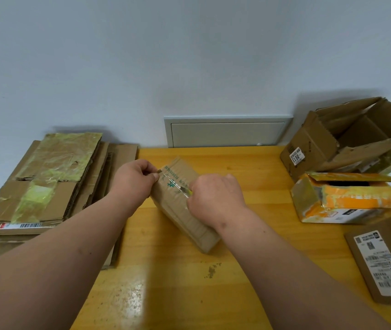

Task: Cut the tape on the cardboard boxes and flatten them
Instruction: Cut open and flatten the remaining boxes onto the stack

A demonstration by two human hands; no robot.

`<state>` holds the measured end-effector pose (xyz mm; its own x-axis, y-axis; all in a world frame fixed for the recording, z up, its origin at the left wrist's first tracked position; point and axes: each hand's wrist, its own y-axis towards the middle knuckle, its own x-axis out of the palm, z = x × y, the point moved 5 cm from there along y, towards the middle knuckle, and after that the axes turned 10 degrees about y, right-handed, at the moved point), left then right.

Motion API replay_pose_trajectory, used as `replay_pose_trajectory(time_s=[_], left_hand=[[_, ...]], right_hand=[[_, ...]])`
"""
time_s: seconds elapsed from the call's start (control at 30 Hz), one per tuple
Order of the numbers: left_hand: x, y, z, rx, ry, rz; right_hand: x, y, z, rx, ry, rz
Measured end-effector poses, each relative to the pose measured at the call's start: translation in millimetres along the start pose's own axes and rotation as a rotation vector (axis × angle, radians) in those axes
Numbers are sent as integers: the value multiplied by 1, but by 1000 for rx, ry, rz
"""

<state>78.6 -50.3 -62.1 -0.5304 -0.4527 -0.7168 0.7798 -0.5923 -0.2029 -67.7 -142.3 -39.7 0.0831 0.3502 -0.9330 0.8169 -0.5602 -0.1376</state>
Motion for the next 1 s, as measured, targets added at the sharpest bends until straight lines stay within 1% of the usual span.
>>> replay_pose_trajectory(time_s=[0.2, 0.33, 0.4, 0.47, 0.53, 0.7, 0.8, 1.0], left_hand=[[-1, -3, -1, -18, -10, 3], [-4, -7, 1, 21, 19, -4], [-10, -7, 4, 51, 23, -4], [-18, -5, 8, 76, 40, 6], [-24, -3, 12, 86, 35, 19], [-23, -11, 25, 192, 138, 61], [-23, -16, 28, 218, 165, 108], [-27, -20, 36, 273, 217, 130]], right_hand=[[1, -6, 3, 13, 21, -34], [0, -10, 7, 13, 81, -17], [-2, -15, 15, 23, 193, 42], [-6, -19, 20, 30, 333, 158], [-11, -18, 18, 4, 387, 244], [-20, 1, -6, -85, 275, 274], [-23, 7, -14, -100, 221, 280], [-28, 9, -24, -120, 177, 284]])
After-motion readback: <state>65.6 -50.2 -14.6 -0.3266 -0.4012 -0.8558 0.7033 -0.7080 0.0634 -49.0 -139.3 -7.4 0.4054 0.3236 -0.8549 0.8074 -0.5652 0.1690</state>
